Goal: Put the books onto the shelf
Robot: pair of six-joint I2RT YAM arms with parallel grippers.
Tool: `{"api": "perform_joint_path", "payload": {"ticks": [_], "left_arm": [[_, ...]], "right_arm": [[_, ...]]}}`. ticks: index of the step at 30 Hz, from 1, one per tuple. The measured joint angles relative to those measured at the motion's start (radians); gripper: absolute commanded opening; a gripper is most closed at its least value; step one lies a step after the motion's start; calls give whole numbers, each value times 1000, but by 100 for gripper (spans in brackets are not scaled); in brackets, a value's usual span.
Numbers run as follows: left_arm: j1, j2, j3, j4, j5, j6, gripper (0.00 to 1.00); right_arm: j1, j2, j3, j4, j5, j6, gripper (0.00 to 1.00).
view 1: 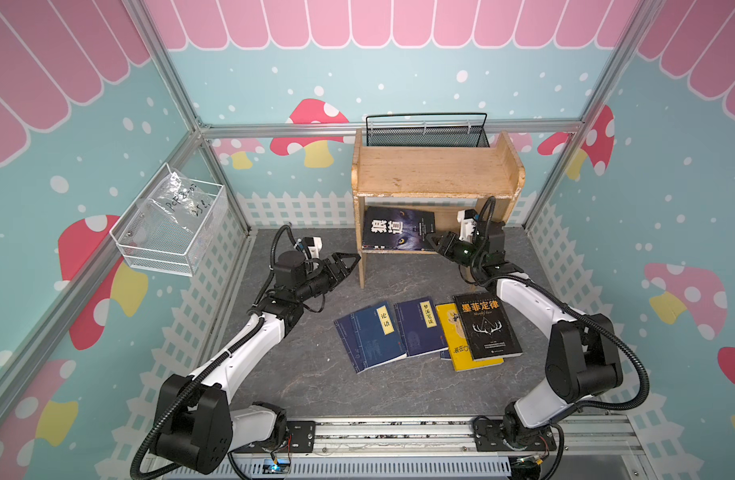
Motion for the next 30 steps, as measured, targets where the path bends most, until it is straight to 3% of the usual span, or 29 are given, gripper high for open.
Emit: {"api": "perform_joint_path", "payload": {"ticks": [7,11,18,30], "left_arm": [[0,3,0,3,2,29,85],[-6,11,18,-19,-21,153,86],[-11,77,106,-64,-85,366,85],[-13,142,138,-65,-97,416,85]], "right_arm": [[11,0,28,-43,44,-23,30],[20,0,34,-56,66,-41,33],[27,0,45,-66,85,-68,27],[40,3,78,-81,118,-92,29]]}}
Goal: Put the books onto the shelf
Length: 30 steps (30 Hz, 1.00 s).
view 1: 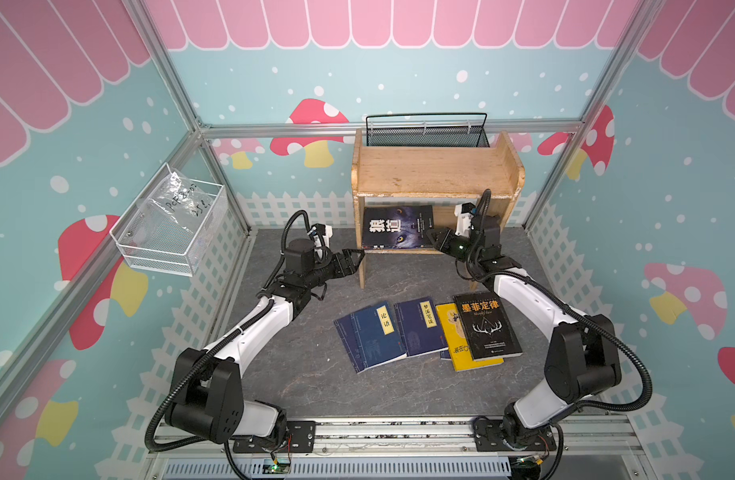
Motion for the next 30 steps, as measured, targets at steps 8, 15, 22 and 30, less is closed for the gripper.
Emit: {"api": "perform_joint_path", "payload": {"ticks": [8,15,22,30], "left_arm": [[0,0,0,0,0,3,85],[0,0,0,3,0,3,84],[0,0,0,4,0,3,84],[0,2,0,20,6,-10,84]], "right_arm": [[23,3,32,-42,46,-48,45],[33,3,39,-60,87,-71,47],[46,3,56,-87,123,-95,49],[58,-14,56,-128,140,-101,45]]}}
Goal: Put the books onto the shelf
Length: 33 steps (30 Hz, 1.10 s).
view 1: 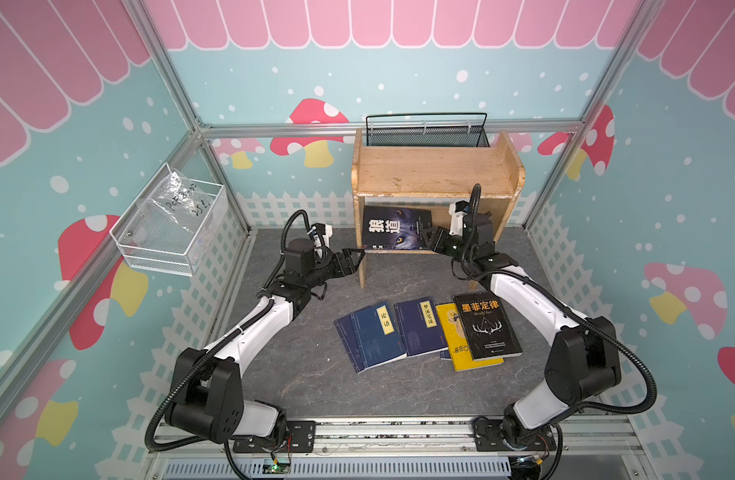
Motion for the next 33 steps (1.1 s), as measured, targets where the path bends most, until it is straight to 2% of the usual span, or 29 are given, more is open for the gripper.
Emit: {"api": "perform_joint_path", "payload": {"ticks": [9,33], "left_arm": [[0,12,0,24,18,-22,84],[0,13,-1,29,18,-29,84]], "right_arm": [[0,-4,0,-11,6,-5,39],[2,18,40,-1,4,-7,38]]}}
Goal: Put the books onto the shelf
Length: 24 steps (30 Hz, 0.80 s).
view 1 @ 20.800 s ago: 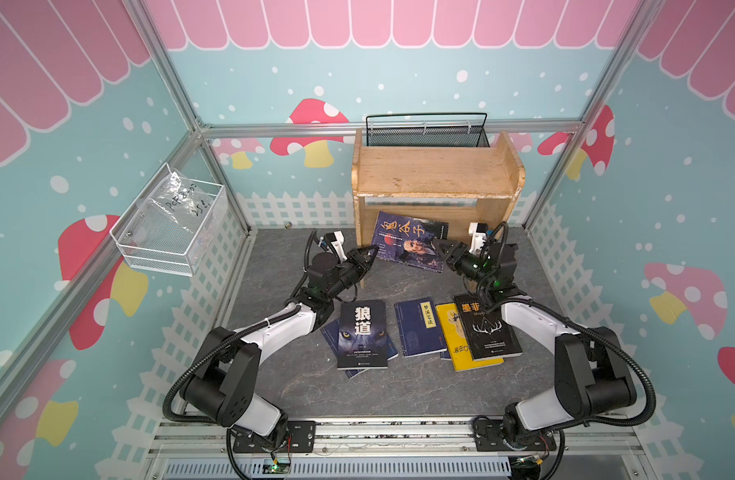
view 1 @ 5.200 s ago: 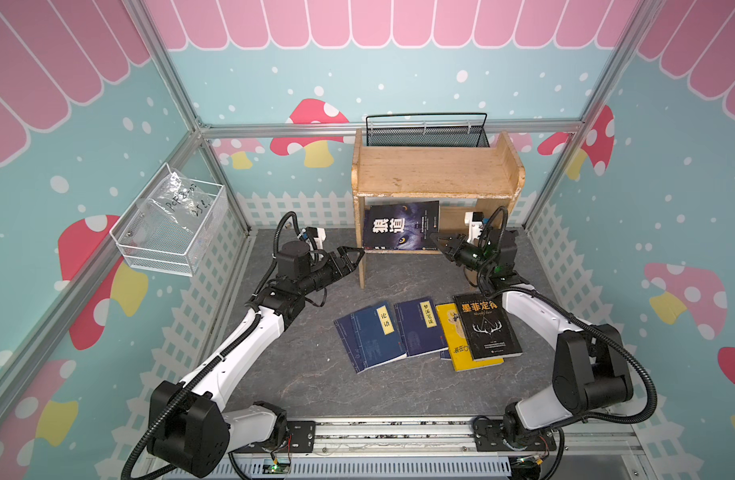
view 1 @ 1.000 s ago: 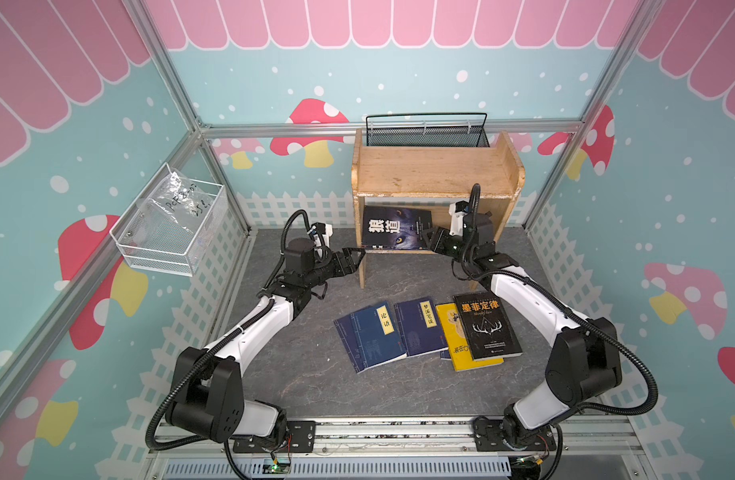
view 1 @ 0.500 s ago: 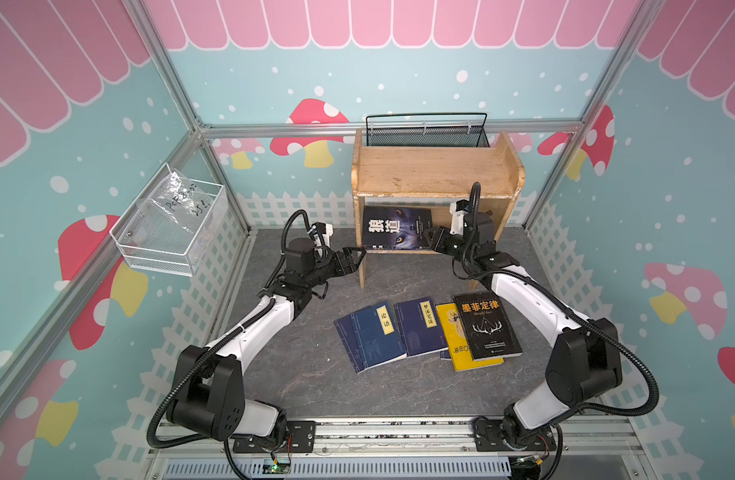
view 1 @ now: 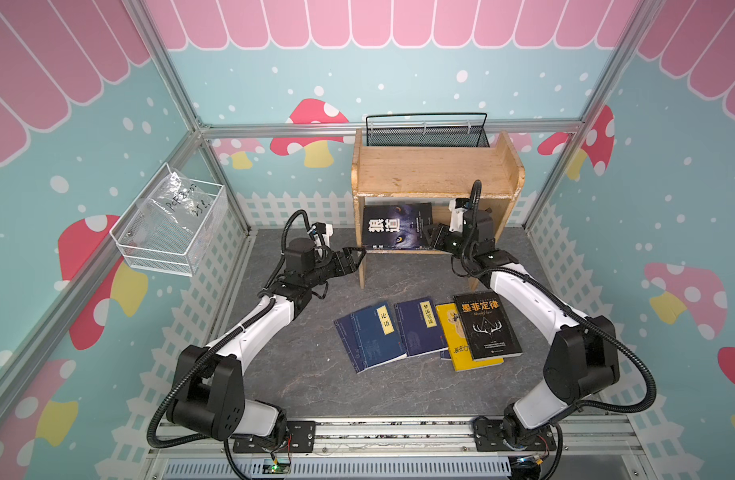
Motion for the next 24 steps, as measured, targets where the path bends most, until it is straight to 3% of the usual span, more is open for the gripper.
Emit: {"api": "perform_joint_path", "payload": {"ticks": [17,24], "left_arm": [[0,2,-7,0,0,-5,84],[0,2,-22,3,-2,-8,85]], "right_arm": [[0,18,14,4,0,2,39],[5,18,14,7,2,5,48]]}}
